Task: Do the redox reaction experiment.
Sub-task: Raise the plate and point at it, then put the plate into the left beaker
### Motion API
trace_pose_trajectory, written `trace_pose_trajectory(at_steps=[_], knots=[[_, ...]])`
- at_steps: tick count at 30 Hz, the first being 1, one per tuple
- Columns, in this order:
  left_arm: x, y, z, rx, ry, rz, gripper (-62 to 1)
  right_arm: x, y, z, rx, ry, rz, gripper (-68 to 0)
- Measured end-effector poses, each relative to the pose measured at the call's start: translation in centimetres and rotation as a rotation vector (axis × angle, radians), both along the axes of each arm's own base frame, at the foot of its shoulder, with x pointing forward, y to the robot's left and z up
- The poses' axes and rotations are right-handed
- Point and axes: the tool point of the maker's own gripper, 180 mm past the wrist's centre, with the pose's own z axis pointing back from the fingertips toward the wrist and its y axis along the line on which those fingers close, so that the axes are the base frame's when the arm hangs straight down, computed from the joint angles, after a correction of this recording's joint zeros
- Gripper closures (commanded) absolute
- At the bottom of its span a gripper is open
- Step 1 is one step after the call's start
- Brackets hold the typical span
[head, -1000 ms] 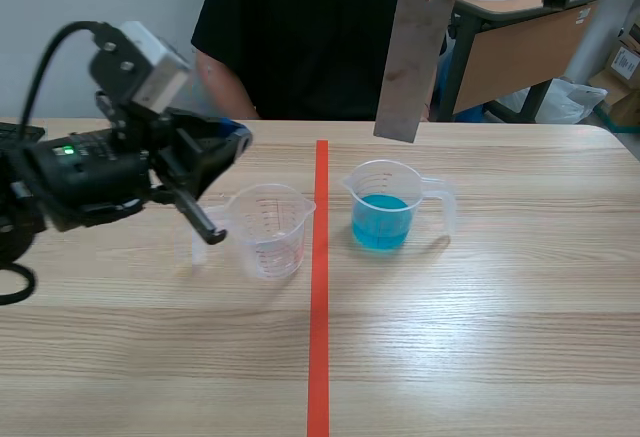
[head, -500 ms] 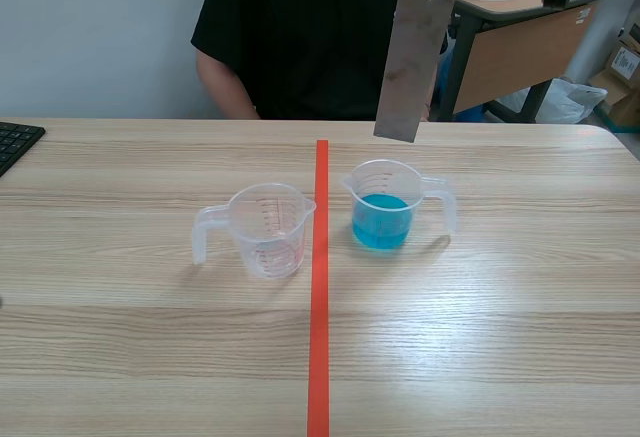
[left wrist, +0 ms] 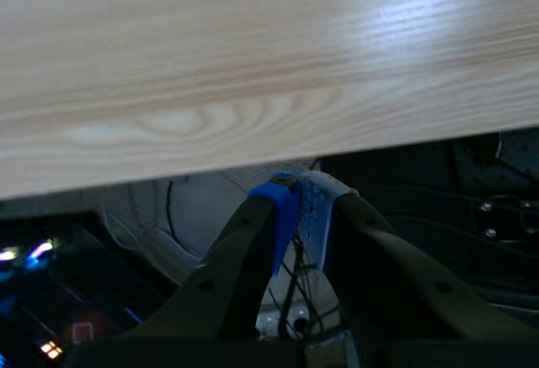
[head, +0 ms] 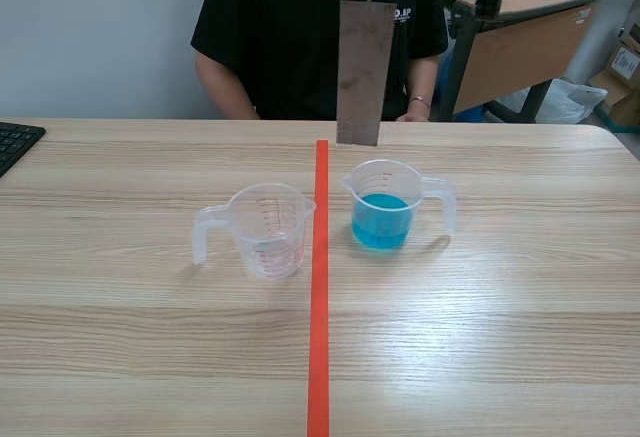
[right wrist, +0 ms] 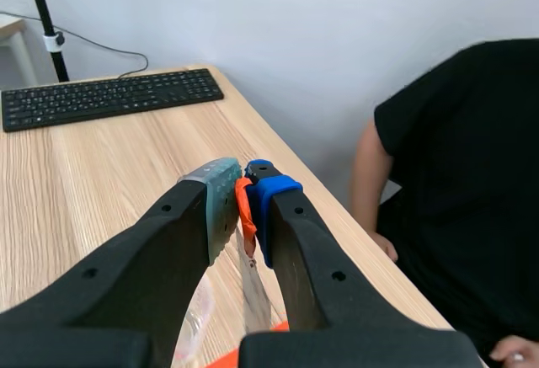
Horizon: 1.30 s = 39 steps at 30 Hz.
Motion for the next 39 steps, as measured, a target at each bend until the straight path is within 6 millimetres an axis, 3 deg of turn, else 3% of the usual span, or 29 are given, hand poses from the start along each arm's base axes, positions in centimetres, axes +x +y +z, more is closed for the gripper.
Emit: trace_pose_trajectory(at_steps=[7, 17, 28, 39], knots=[[-1.6, -0.5, -0.9, -0.037, 0.003, 0.135, -3.1, -0.9, 4.1, -0.6, 0.010, 0.000, 0.064, -1.7], [-1.7, -0.9, -1.0, -0.051, -0.003, 0.162, -3.1, -2.9, 9.4, -1.5, -0.011, -0.007, 0.159, -1.7], [-1.7, -0.9, -1.0, -0.051, -0.003, 0.162, -3.1, -2.9, 10.0, -2.1, -0.045, -0.017, 0.156, -1.7], [-1.7, -0.9, -1.0, -0.051, -0.003, 0.162, -3.1, -2.2, 10.0, -4.1, -0.048, 0.047, 0.152, -1.7]])
